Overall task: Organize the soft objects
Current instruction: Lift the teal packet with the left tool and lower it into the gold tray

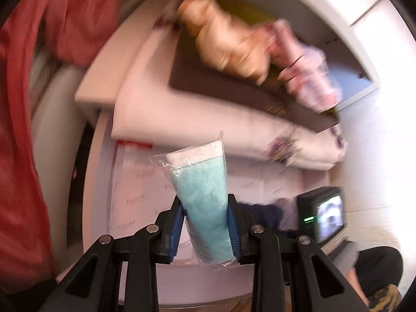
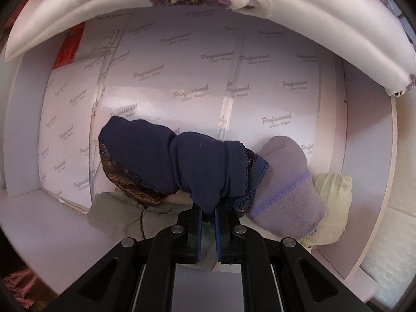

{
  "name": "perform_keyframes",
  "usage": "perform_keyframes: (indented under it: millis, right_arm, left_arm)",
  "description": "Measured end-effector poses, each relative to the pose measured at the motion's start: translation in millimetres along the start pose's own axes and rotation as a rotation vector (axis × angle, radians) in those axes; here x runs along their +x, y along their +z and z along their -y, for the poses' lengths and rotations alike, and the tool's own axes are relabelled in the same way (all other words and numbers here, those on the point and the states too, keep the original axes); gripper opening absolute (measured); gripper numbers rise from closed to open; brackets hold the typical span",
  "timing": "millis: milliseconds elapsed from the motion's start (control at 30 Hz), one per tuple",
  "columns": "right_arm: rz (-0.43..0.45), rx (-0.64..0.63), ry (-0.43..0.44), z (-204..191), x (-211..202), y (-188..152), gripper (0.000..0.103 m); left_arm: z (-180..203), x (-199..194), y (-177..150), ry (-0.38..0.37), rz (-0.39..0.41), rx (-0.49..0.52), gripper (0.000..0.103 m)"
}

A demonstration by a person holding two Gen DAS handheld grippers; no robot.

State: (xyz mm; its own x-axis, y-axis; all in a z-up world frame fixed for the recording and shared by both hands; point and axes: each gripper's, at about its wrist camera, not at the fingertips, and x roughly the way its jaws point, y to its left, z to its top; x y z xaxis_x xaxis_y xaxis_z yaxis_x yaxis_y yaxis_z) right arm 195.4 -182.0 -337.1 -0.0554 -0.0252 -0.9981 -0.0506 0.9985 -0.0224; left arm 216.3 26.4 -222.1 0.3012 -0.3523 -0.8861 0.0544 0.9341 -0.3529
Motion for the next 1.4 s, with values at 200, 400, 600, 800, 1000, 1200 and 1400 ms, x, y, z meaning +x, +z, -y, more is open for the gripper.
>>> perform_keyframes:
  millis: [200, 400, 600, 800, 1000, 1200, 1400]
  right_arm:
    - [0.0, -0.018, -0.011, -9, 4, 1, 0.008]
    - [0.004, -0.015, -0.006, -14, 17, -3, 0.008]
    - [-0.001, -0.007, 0.001, -12, 13, -2, 0.008]
    - [-0.005, -0.01, 0.0, -11, 11, -1, 0.008]
    - [-0.007, -0.008, -0.001, -12, 11, 1, 0.008]
    - [-0.006, -0.013, -0.008, -13, 10, 0, 0.008]
    - [-0.005, -0.016, -0.014, -14, 9, 0, 0.008]
  left_arm:
    - [21, -48, 31, -0.029, 0.118, 0.068, 0.031]
    - [48, -63, 79, -0.061, 0.179, 0.097, 0.031]
    - [67, -42, 130, -0.078, 0.208, 0.074, 0.031]
    - [81, 3, 149, -0.068, 0.178, 0.07, 0.031]
    - [90, 43, 154, -0.026, 0.132, 0.104, 0.031]
    - [96, 62, 164, 0.034, 0.138, 0.136, 0.031]
    - [96, 59, 161, 0.049, 0.143, 0.165, 0.037]
